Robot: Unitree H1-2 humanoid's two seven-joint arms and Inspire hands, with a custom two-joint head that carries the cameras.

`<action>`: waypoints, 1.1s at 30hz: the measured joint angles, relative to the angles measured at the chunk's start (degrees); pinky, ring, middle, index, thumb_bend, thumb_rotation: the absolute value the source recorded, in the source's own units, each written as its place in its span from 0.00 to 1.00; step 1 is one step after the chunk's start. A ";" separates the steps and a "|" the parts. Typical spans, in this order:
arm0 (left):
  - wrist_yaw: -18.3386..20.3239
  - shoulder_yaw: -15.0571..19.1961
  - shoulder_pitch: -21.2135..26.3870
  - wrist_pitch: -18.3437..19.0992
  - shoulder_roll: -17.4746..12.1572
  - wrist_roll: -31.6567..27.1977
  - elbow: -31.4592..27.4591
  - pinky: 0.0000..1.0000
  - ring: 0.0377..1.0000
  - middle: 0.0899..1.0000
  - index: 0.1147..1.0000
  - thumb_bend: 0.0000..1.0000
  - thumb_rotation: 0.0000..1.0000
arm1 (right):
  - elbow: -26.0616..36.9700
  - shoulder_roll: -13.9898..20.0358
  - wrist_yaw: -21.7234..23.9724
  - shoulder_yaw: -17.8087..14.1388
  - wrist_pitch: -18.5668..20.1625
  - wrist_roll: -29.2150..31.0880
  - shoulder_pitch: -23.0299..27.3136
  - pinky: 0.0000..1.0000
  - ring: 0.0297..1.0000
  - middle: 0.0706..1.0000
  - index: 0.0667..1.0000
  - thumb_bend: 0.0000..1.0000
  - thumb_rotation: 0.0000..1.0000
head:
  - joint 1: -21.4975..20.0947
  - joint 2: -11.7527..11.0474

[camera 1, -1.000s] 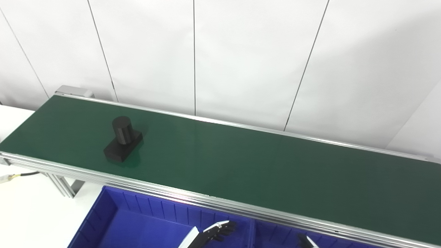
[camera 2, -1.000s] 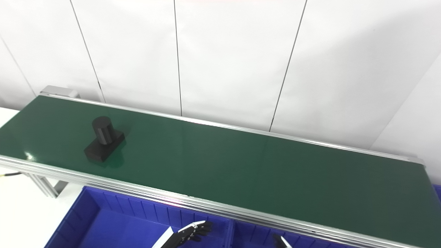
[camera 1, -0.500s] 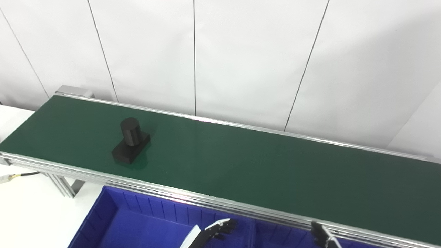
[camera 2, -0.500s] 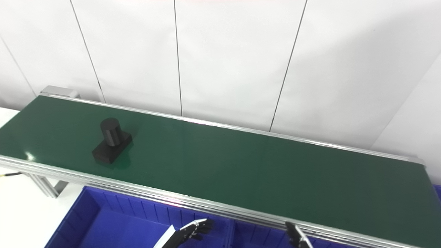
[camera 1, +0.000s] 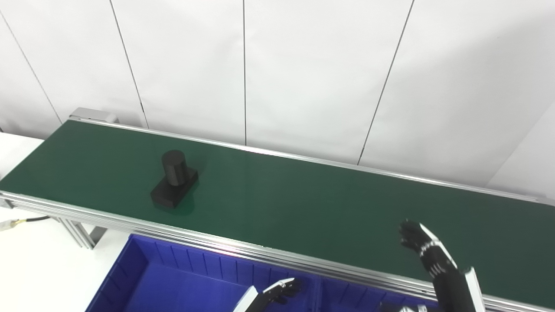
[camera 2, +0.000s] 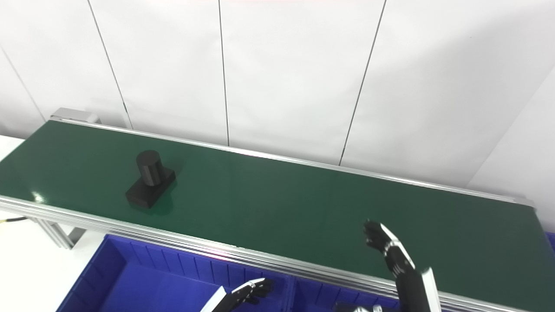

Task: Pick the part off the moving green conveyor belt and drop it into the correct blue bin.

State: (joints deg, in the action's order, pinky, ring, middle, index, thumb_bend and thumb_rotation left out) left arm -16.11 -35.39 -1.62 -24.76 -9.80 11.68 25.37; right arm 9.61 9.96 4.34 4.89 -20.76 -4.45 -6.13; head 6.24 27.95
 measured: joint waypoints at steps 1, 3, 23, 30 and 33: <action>-0.12 -0.11 0.02 0.00 0.00 0.00 0.00 0.76 0.80 0.81 0.83 0.97 0.63 | 0.58 0.00 0.09 0.00 0.48 -0.24 0.24 0.80 0.84 0.85 0.85 1.00 0.39 | -0.17 0.09; -0.49 -0.41 0.04 0.00 -0.07 0.00 0.02 0.76 0.79 0.81 0.82 0.97 0.63 | 1.31 0.00 0.38 0.01 1.60 -0.65 0.81 0.81 0.85 0.85 0.85 0.98 0.38 | -0.53 0.35; 0.17 -0.50 0.31 0.00 -3.34 -3.77 -0.52 0.78 0.82 0.83 0.84 0.94 0.61 | 2.10 -3.98 1.60 1.93 12.74 -7.49 7.34 0.86 0.88 0.87 0.88 0.92 0.42 | -12.57 2.20; 1.17 -0.11 0.66 0.00 -3.38 -4.96 0.12 0.78 0.81 0.83 0.84 0.95 0.62 | -3.59 -4.42 1.74 3.25 16.70 -11.07 13.07 0.84 0.87 0.87 0.87 0.94 0.45 | -13.01 2.28; 1.95 0.09 1.22 0.00 -3.38 -5.30 0.76 0.77 0.81 0.82 0.84 0.94 0.61 | -6.71 -5.06 1.09 3.58 17.07 -12.77 15.99 0.83 0.86 0.85 0.86 0.94 0.44 | -13.10 2.29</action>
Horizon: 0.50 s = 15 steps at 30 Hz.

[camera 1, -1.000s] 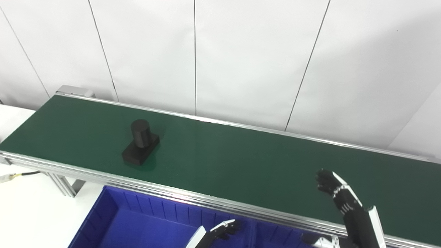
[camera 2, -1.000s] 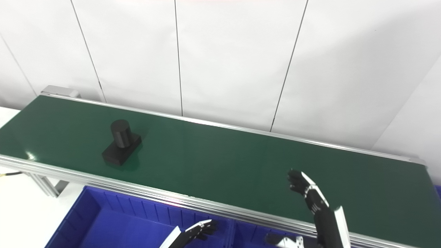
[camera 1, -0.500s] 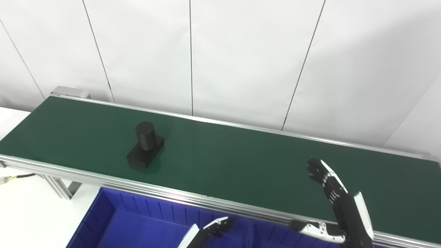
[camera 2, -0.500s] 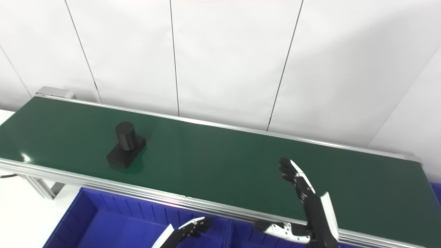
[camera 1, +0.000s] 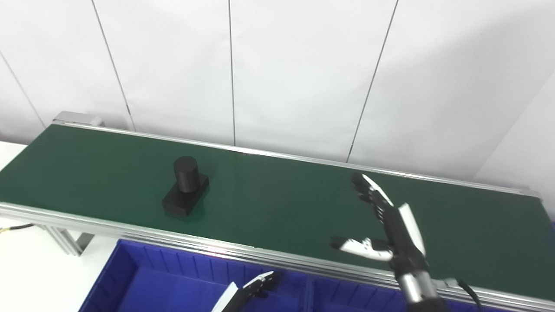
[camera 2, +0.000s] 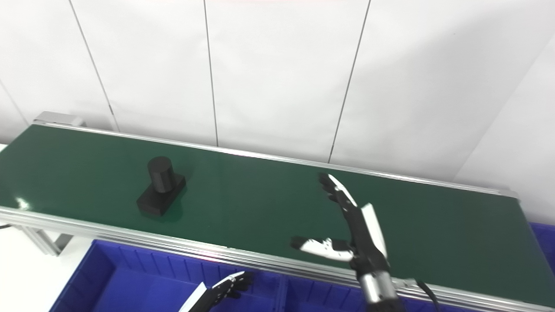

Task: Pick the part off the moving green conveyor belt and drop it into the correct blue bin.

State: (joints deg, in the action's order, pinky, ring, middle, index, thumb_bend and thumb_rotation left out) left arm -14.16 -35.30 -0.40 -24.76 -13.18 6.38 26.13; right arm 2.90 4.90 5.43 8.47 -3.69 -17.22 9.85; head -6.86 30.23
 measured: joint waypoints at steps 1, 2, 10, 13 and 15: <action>0.07 0.10 0.16 0.00 0.00 -0.10 0.00 0.77 0.81 0.82 0.83 0.94 0.61 | -0.62 -0.19 -0.16 0.03 0.15 -0.29 0.68 0.82 0.85 0.85 0.86 0.94 0.45 | -0.09 0.09; 0.24 0.28 0.29 0.00 0.00 -0.20 0.01 0.76 0.80 0.82 0.83 0.94 0.61 | -1.17 -0.40 -0.28 0.19 0.27 -0.81 1.37 0.80 0.84 0.85 0.86 0.94 0.45 | -0.09 0.17; 2.07 1.33 0.62 0.00 0.03 -0.90 0.01 0.78 0.81 0.83 0.84 0.94 0.61 | -5.70 -1.28 -0.17 2.07 4.56 -4.92 7.45 0.78 0.85 0.87 0.87 0.96 0.45 | 0.53 0.18; 2.09 1.40 0.48 0.00 0.00 -0.82 -0.17 0.78 0.81 0.83 0.83 0.94 0.63 | -8.02 -2.05 0.01 2.44 5.40 -4.69 9.39 0.80 0.85 0.86 0.87 0.95 0.44 | 0.88 0.18; 1.77 0.95 0.27 0.00 -0.03 -0.54 -0.71 0.77 0.81 0.83 0.83 0.93 0.64 | -9.73 -2.33 0.08 3.22 5.43 -4.75 10.47 0.81 0.86 0.87 0.87 0.95 0.46 | 1.14 0.35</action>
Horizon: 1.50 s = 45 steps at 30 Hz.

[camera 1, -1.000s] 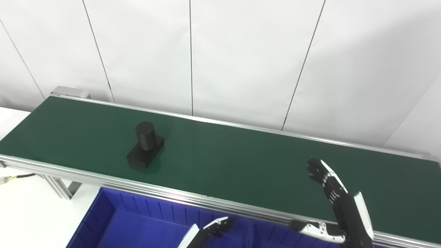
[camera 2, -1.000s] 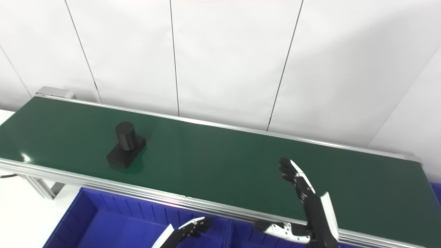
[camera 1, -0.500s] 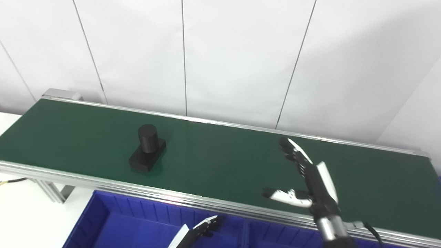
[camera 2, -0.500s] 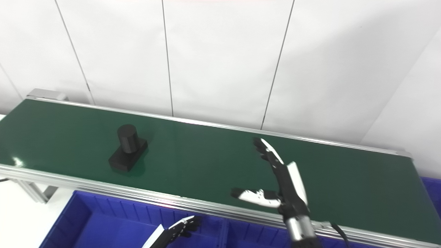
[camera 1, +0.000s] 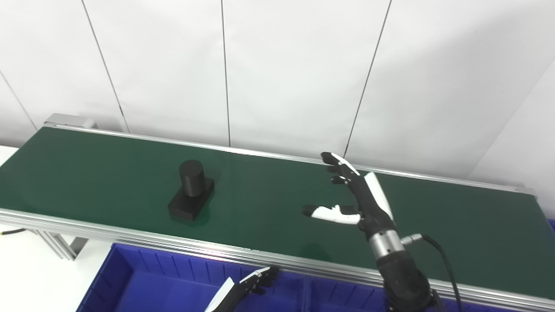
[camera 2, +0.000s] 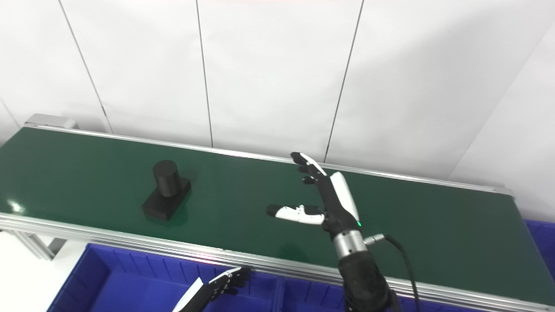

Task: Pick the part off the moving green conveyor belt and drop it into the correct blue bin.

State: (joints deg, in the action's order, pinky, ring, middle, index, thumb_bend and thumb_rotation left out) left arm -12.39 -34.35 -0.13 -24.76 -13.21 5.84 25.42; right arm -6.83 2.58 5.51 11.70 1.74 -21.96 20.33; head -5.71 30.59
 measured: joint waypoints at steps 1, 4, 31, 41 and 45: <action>-0.39 -0.39 -0.12 0.00 0.00 0.36 -0.31 0.77 0.81 0.83 0.83 0.93 0.65 | -1.05 -0.14 -0.01 0.49 0.01 -0.20 0.64 0.81 0.86 0.87 0.87 0.95 0.47 | 0.17 0.00; -1.04 -1.45 -0.43 -0.01 0.02 0.96 -0.69 0.77 0.81 0.83 0.83 0.94 0.66 | -3.61 -0.69 -0.01 1.73 0.46 -0.78 2.77 0.82 0.87 0.88 0.87 0.96 0.47 | 0.35 0.26; -3.74 -4.49 -3.03 -0.01 -1.14 3.62 -6.07 0.70 0.74 0.77 0.78 1.00 0.70 | -26.39 -8.45 -2.70 5.90 2.47 -2.45 16.21 0.78 0.86 0.90 0.87 0.98 0.45 | 1.23 1.67; -4.18 -5.24 -3.49 -0.01 -1.23 3.66 -7.04 0.69 0.73 0.76 0.77 1.00 0.69 | -37.98 -9.82 -6.73 7.07 1.15 -2.56 21.34 0.75 0.85 0.90 0.88 0.99 0.45 | 1.58 2.20; -3.85 -5.37 -3.73 -0.02 -1.22 3.83 -8.32 0.69 0.73 0.76 0.77 0.99 0.69 | -41.33 -10.68 -7.63 7.47 0.35 -2.50 22.68 0.75 0.86 0.91 0.89 0.99 0.44 | 1.76 2.37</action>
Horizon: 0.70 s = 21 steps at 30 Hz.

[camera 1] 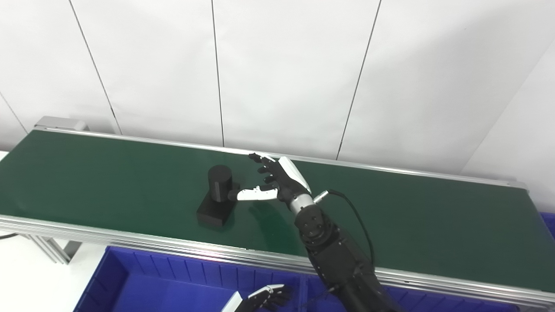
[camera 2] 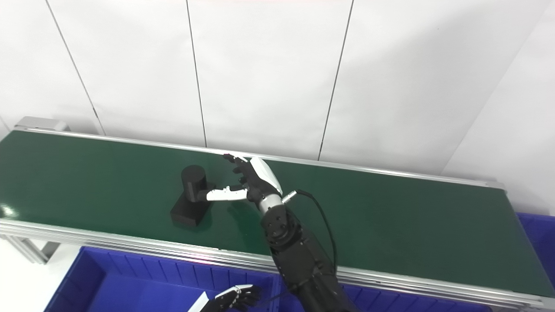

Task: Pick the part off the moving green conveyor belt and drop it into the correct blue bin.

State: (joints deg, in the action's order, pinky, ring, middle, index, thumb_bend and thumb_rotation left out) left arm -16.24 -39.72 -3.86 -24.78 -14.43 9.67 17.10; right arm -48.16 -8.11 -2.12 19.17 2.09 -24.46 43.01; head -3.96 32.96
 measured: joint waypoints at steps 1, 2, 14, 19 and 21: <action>0.03 -0.03 0.01 0.00 0.03 0.11 -0.09 0.69 0.74 0.76 0.77 0.99 0.69 | -0.91 -0.22 -0.22 0.03 -0.09 0.05 0.27 0.75 0.86 0.91 0.89 0.99 0.44 | 0.09 0.17; 0.06 -0.03 -0.02 0.00 0.06 0.11 -0.13 0.69 0.73 0.76 0.77 0.99 0.68 | -1.61 -0.39 -0.44 0.05 -0.27 0.06 0.43 0.74 0.85 0.91 0.89 0.98 0.44 | 0.09 0.18; 1.21 -0.09 -1.26 0.00 0.13 1.24 -2.40 0.69 0.74 0.77 0.78 0.99 0.66 | -11.28 -1.68 -4.16 0.32 -3.87 0.06 4.11 0.75 0.85 0.92 0.89 0.98 0.43 | 0.18 0.97; 1.93 0.51 -1.99 0.00 0.21 2.29 -4.04 0.69 0.75 0.77 0.78 1.00 0.67 | -16.19 -2.40 -6.67 0.50 -6.48 0.07 6.23 0.70 0.81 0.89 0.87 0.98 0.37 | 0.00 1.41; 2.18 0.80 -2.24 0.00 0.38 2.33 -4.08 0.69 0.75 0.78 0.78 1.00 0.67 | -18.08 -2.94 -8.14 0.47 -8.10 0.14 6.59 0.67 0.78 0.87 0.85 0.98 0.35 | -0.09 1.50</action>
State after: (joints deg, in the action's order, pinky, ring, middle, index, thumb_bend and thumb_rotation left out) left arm -14.05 -38.92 -6.10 -24.78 -14.05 12.00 13.02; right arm -66.24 -11.05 -10.25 19.64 -6.01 -24.32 49.60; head -4.04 34.45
